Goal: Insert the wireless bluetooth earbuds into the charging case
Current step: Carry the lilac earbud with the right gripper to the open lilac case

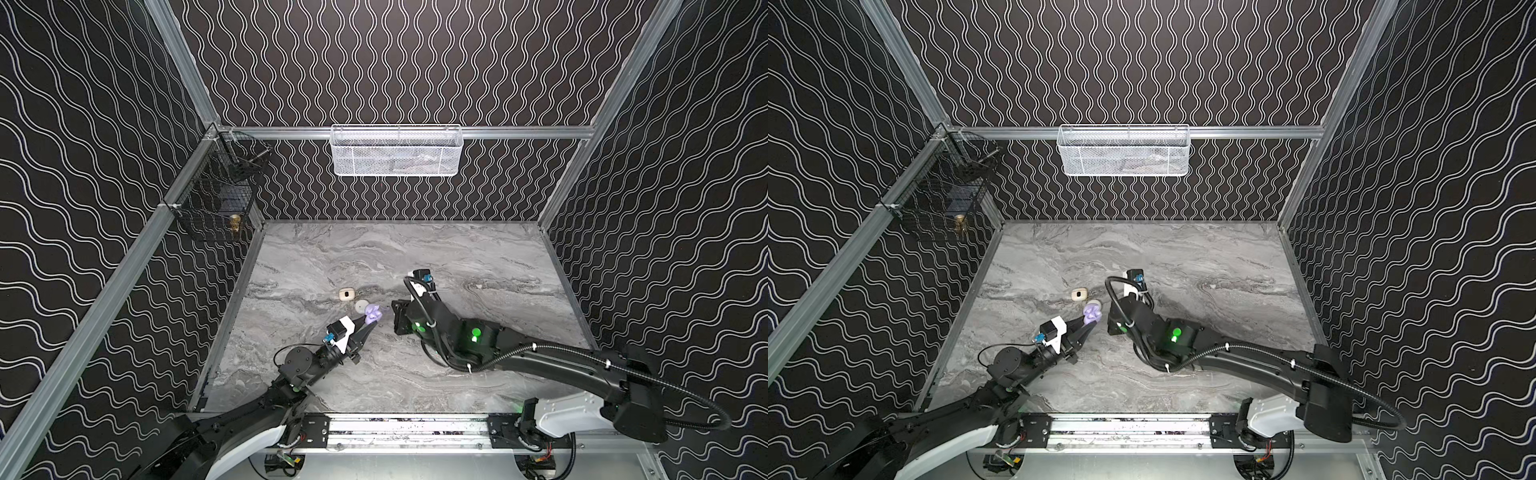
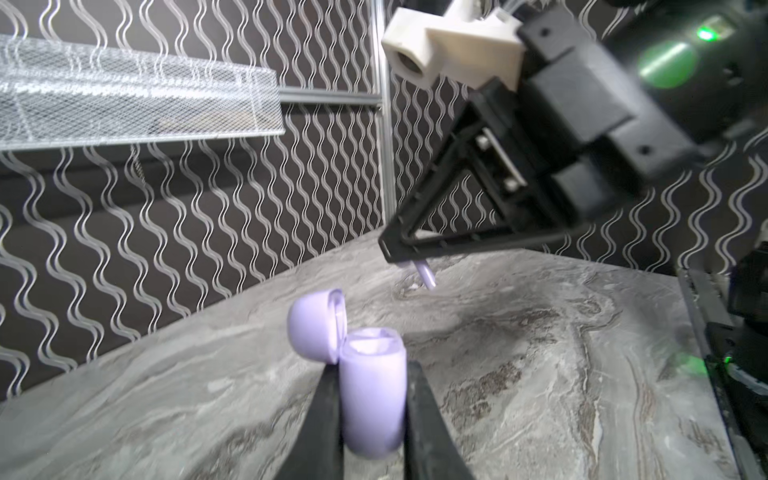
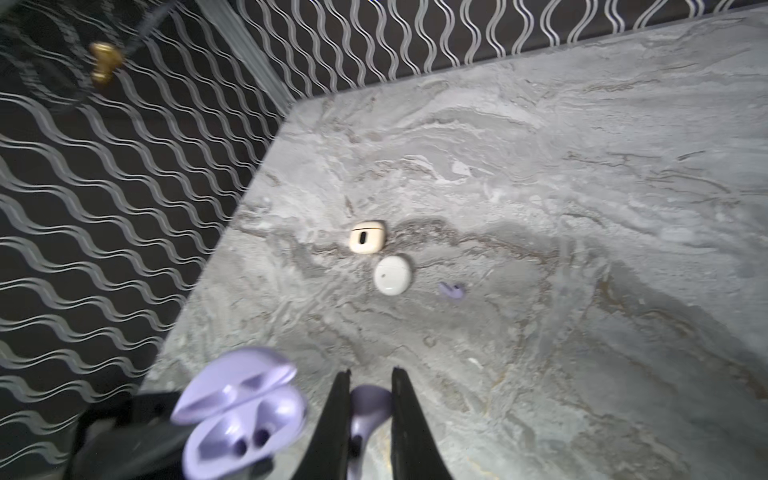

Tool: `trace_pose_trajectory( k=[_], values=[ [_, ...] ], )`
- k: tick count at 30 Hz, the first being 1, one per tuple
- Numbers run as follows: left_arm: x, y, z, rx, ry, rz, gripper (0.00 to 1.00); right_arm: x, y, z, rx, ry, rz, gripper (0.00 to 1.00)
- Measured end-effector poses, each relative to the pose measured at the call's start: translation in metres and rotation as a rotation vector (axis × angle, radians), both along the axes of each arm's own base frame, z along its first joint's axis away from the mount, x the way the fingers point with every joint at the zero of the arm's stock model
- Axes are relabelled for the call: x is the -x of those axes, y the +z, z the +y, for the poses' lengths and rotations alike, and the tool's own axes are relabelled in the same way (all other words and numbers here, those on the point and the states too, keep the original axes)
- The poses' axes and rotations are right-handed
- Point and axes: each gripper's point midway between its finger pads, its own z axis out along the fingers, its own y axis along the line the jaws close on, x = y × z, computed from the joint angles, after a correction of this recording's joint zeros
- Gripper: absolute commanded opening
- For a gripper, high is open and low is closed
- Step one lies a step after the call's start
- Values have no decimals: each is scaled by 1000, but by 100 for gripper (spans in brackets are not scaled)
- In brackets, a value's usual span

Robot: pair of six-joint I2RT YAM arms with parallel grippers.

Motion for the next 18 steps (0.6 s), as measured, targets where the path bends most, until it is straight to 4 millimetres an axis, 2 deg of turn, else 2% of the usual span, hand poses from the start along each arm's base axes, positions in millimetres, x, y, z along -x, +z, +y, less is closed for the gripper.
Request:
trace_pose_trajectory(
  k=[2,5,8,18],
  values=[
    [4,5,-2,5,-21,-25,0,11,7,6,-38,18,-20,8],
    [8,11,-3,16,-42,-52,0,17,19,6,-101,6,-53,8],
    [13,16,-5,26,-65,-75,0,21,18,2,-126,-5,-72,7],
    [22,22,-10,34,-124,-111,0,32,33,11,-212,12,-123,6]
  ],
)
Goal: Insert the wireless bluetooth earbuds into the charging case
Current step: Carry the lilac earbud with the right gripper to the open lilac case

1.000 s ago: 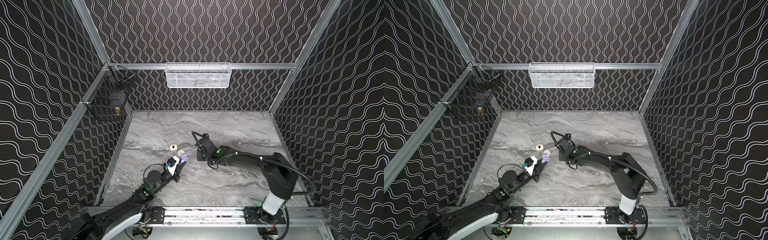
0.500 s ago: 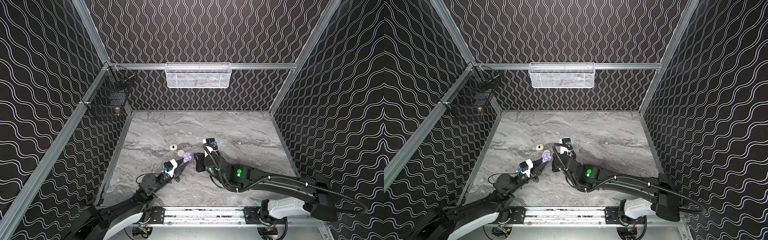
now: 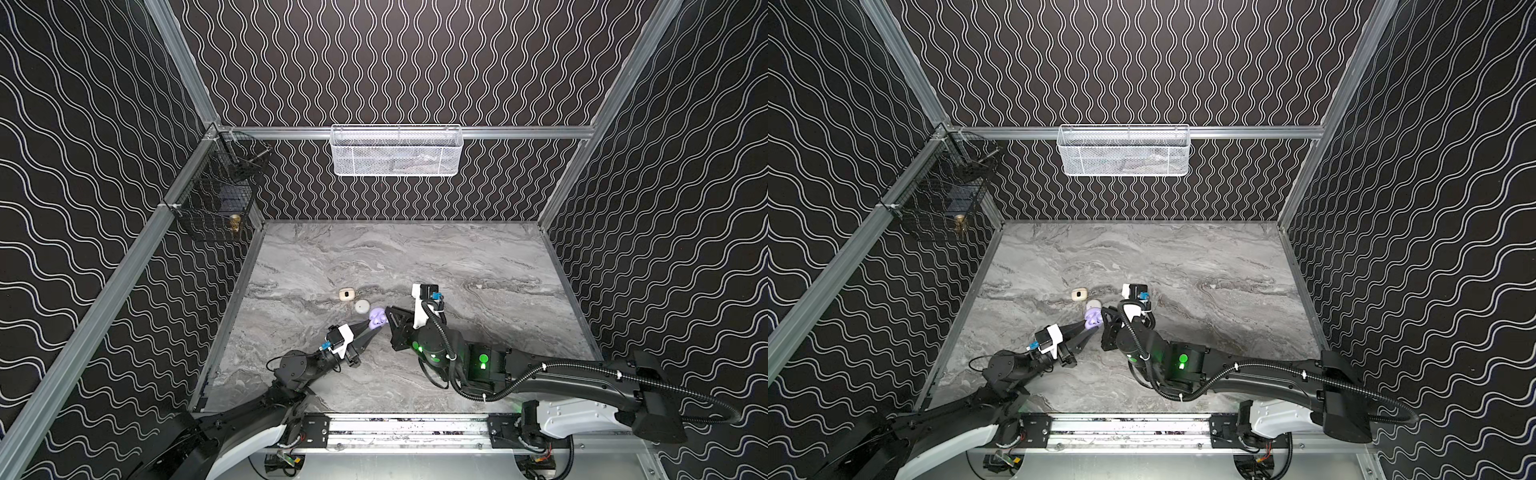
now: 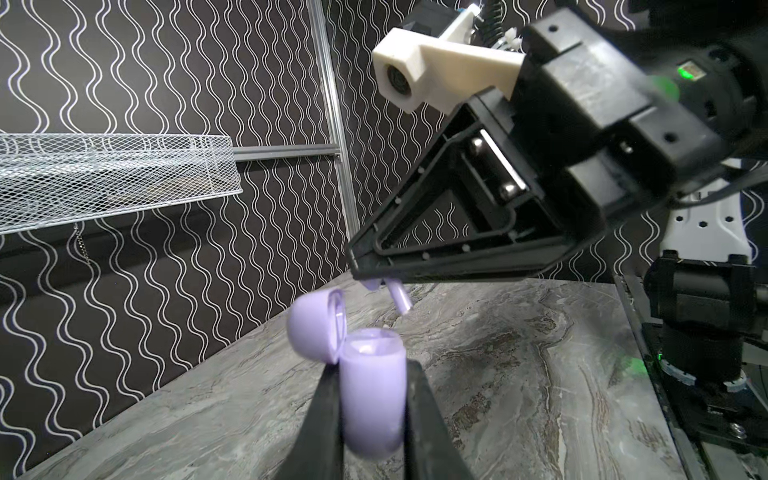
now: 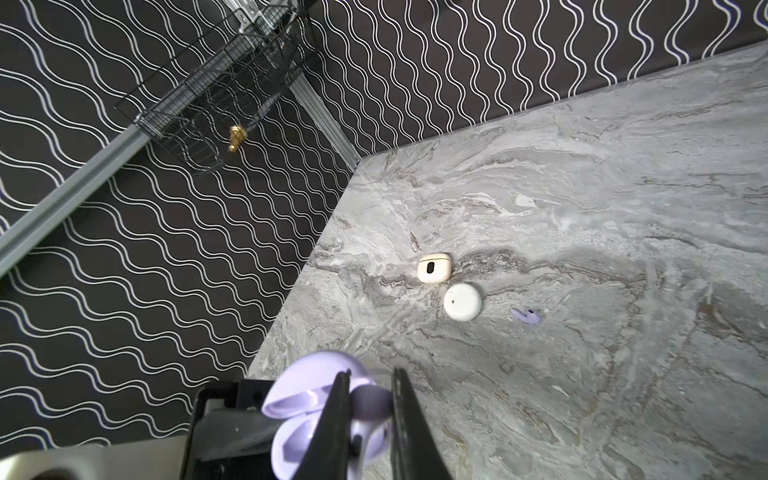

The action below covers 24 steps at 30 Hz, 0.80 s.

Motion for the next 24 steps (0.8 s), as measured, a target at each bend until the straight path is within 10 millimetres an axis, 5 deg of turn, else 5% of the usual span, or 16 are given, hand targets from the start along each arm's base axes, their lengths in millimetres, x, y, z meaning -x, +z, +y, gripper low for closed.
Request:
trace_pose_trajectory(
  k=[11,24],
  values=[
    [10,7,-4,9,-55,-41,0,16,5,2,-61,0,-61,5],
    [14,11,-4,16,-69,-56,0,11,6,-2,-90,-61,-98,5]
  ],
)
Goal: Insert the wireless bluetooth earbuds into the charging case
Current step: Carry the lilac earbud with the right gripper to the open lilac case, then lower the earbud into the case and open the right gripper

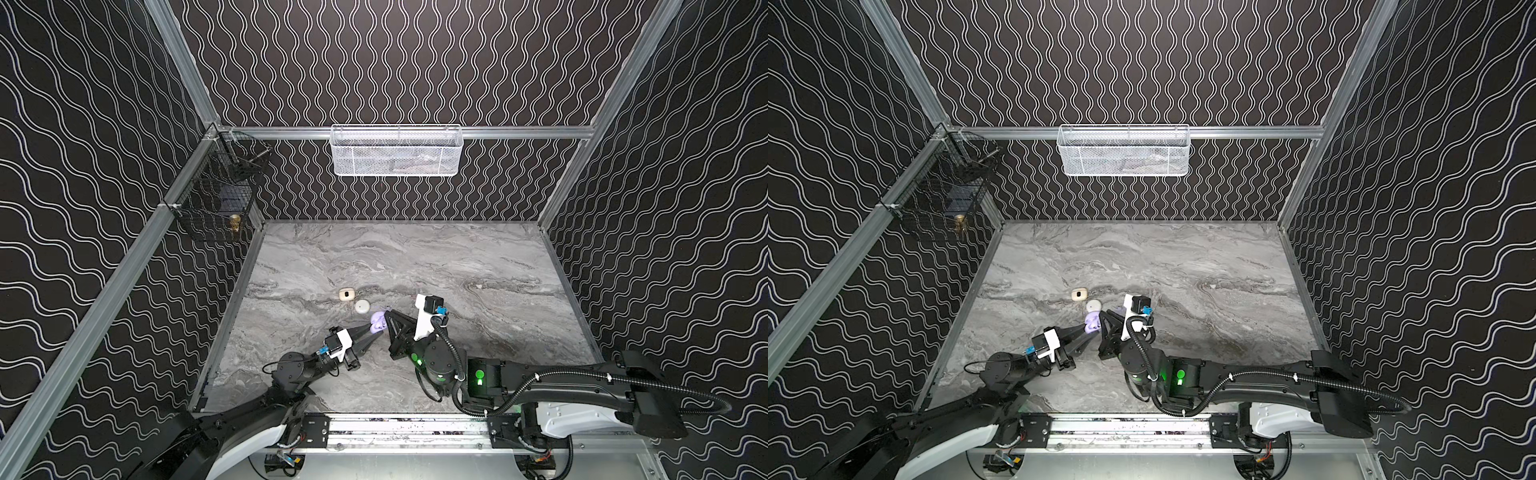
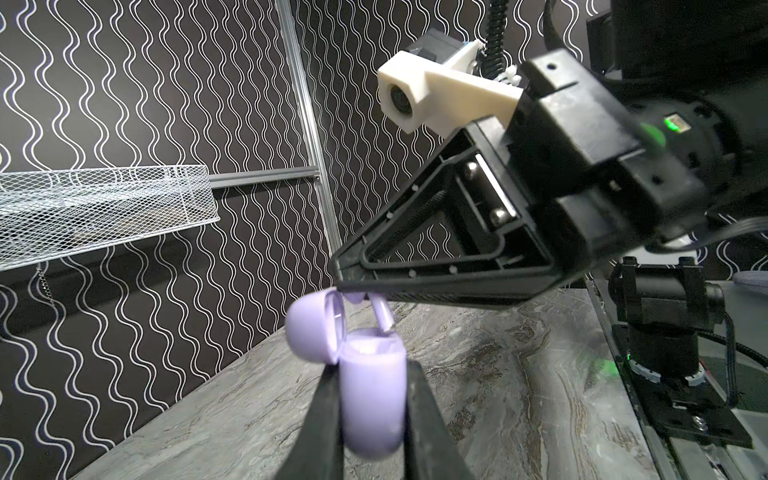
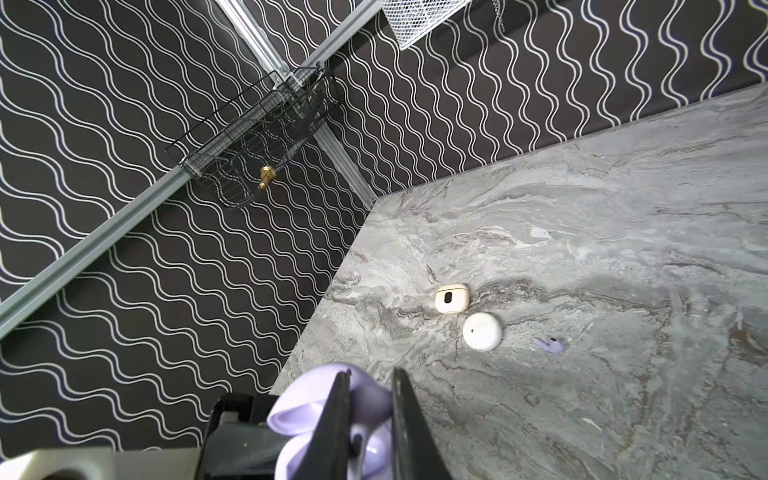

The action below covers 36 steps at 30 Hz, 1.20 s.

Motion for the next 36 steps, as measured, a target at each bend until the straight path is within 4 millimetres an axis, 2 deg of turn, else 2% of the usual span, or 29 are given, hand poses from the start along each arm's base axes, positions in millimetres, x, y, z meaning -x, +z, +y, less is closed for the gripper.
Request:
trace_pose_trajectory(
  k=[18,23,33,36],
  values=[
    [2,-2,0,-10,-4,11,0,9,-10,6,-13,-11,-6,4],
    [3,-3,0,-14,-11,13,0,12,-10,5,-16,-2,-12,13],
    [2,-2,1,-10,-5,12,0,13,-10,9,11,-8,-45,13],
    [3,0,2,-6,-3,11,0,15,-9,9,2,-6,-47,22]
  ],
)
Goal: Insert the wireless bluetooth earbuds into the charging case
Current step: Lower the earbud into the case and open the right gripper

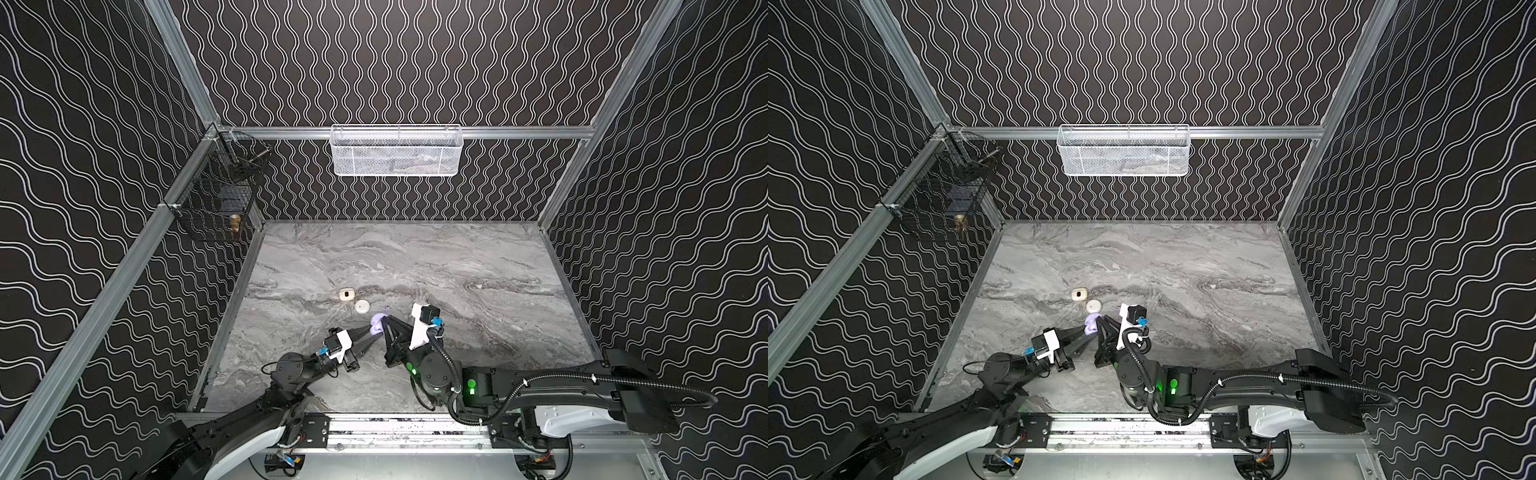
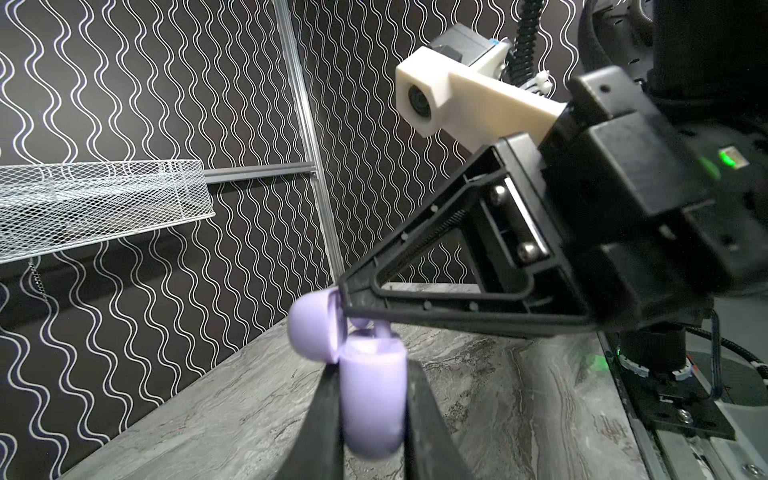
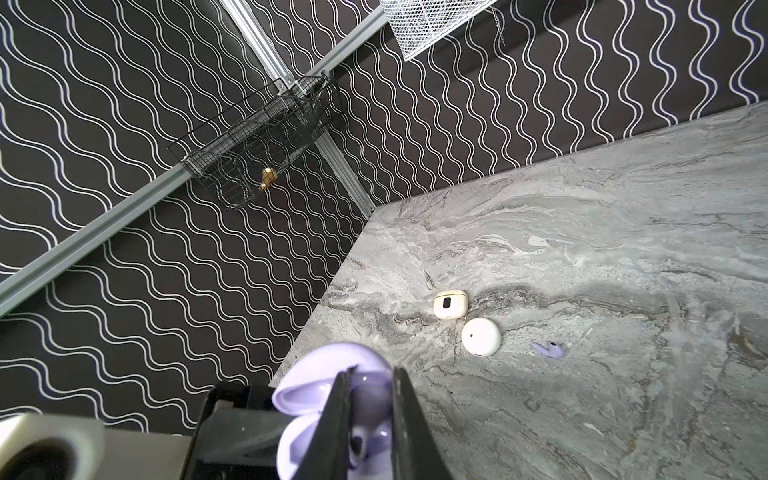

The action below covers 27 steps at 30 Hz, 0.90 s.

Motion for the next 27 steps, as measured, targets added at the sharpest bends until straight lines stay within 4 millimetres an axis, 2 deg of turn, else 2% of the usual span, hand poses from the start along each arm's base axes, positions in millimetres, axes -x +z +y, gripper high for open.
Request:
trace_pose_trajectory(
  k=[5,8,10,14,20,22,23,25,27],
  values=[
    [-4,0,3,4,30,13,0,6,-3,3,1,26,-2,33],
    [-8,0,5,10,52,18,0,12,-1,7,-2,62,-1,47],
    [-8,0,5,10,53,19,0,13,1,5,10,63,-9,52],
    [-10,-2,5,7,57,24,0,11,12,-9,-7,39,-22,54],
    [-11,-2,5,9,64,25,0,3,29,-46,-13,-50,-59,52],
    [-13,-1,7,15,76,33,0,-8,29,-56,25,-95,-65,51],
    [-14,-2,8,20,82,43,0,-20,27,-62,48,-132,-57,50],
    [-20,-4,10,27,113,72,0,-53,20,-72,92,-195,-16,51],
    [-31,-12,15,28,163,124,0,-87,2,-81,151,-246,40,51]
  ],
)
